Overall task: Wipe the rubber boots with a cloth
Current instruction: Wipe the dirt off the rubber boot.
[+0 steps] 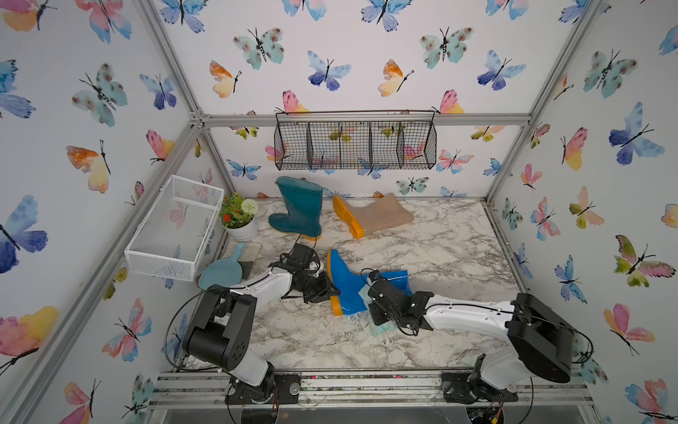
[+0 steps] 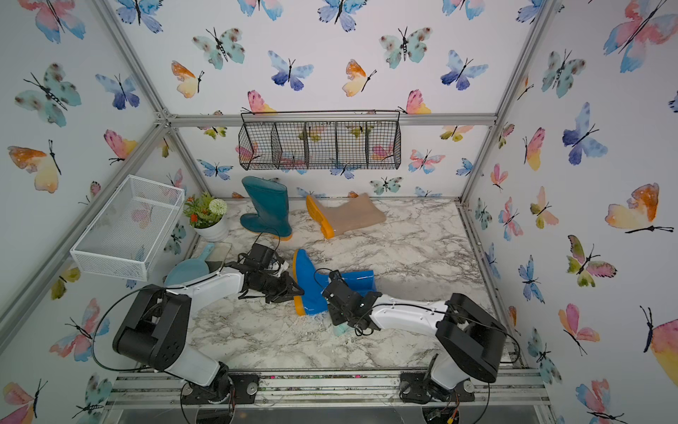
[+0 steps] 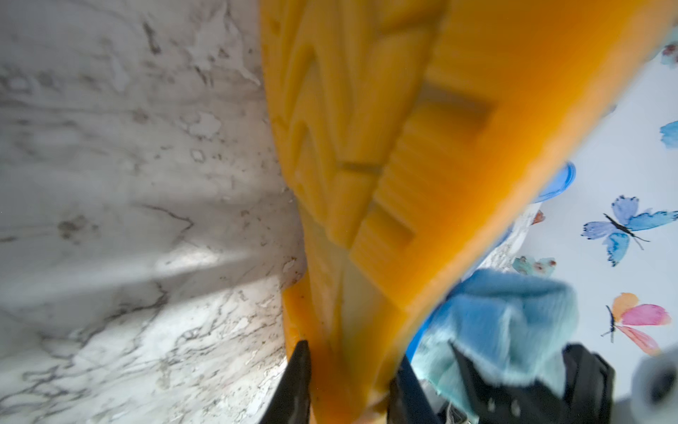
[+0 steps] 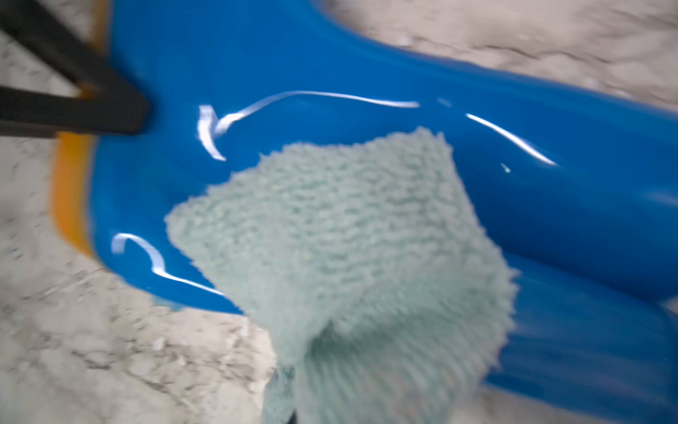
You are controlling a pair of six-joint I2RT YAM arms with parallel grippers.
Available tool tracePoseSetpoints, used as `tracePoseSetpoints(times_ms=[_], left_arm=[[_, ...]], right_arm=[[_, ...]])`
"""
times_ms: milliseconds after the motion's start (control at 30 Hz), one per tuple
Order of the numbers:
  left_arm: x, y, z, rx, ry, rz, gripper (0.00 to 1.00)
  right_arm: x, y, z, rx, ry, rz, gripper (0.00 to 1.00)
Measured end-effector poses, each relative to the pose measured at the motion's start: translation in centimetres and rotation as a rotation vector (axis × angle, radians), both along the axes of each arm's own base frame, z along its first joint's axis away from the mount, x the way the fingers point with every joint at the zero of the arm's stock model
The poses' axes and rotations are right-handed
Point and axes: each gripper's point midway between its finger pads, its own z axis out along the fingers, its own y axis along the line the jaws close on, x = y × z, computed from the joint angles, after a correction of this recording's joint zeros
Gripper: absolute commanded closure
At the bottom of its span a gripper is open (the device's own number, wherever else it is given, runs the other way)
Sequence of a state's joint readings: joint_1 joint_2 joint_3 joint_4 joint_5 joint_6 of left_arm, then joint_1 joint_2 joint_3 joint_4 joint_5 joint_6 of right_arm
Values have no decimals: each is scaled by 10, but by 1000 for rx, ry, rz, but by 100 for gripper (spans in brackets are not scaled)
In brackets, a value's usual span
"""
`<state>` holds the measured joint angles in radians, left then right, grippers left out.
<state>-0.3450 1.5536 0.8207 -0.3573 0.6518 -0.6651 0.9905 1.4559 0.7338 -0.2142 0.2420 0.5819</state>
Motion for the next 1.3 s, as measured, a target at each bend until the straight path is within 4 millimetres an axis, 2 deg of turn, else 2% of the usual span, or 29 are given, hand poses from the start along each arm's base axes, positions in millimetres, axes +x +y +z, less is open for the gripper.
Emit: tracePoseSetpoints(times_ms=[33, 100, 133, 200, 267, 333, 400, 500, 567, 633, 700, 767, 900, 967, 1033, 1133, 1200, 1300], left_arm=[[1, 2, 1, -10, 4, 5, 100], [1, 4, 3, -26, 13, 5, 100], [1, 4, 3, -34, 17, 3, 100], [2, 3, 4, -40, 24, -3, 100], [2, 2, 3, -46, 29, -10, 100], [2, 2, 3, -51, 34, -11, 100], [1, 1, 2, -55, 39, -13, 100], [1, 1, 3, -60, 41, -16, 100], [1, 0, 5, -73, 42, -20, 100], [1, -2, 7, -85, 43, -26, 100], [0, -2, 8, -91, 47, -31, 100], [0, -2, 8, -92, 47, -32, 100], [0, 2, 7, -89, 53, -28, 100], [-1, 3, 7, -86, 55, -31, 100], [-2, 3, 6, -84, 56, -37, 100], [-2, 3, 6, -84, 55, -39, 100], [-2, 2, 6, -85, 58, -39, 100], [-3, 2, 4, -83, 62, -41, 100]], right_arm=[[4, -22, -1, -8, -9, -57, 97], [8, -53, -1, -21, -30, -132, 98], [7, -58, -2, -19, -31, -137, 98], [4, -50, -1, 2, -18, -109, 98], [1, -30, 0, 10, -15, -52, 98], [-7, 3, 3, 4, -29, 45, 97], [-24, 51, 8, -7, -56, 180, 98], [-47, 112, 18, -4, -109, 340, 98], [-58, 132, 21, 12, -137, 397, 97], [-56, 127, 20, 2, -161, 387, 98], [-42, 100, 16, -15, -160, 320, 98], [-18, 57, 13, -10, -135, 200, 98], [35, -57, 19, 26, -135, -160, 97], [42, -86, 21, 27, -142, -247, 98], [41, -85, 21, 40, -126, -240, 98], [37, -61, 18, 65, -76, -173, 97], [30, -32, 20, 73, -69, -92, 98], [7, 35, 29, 102, -63, 89, 98]])
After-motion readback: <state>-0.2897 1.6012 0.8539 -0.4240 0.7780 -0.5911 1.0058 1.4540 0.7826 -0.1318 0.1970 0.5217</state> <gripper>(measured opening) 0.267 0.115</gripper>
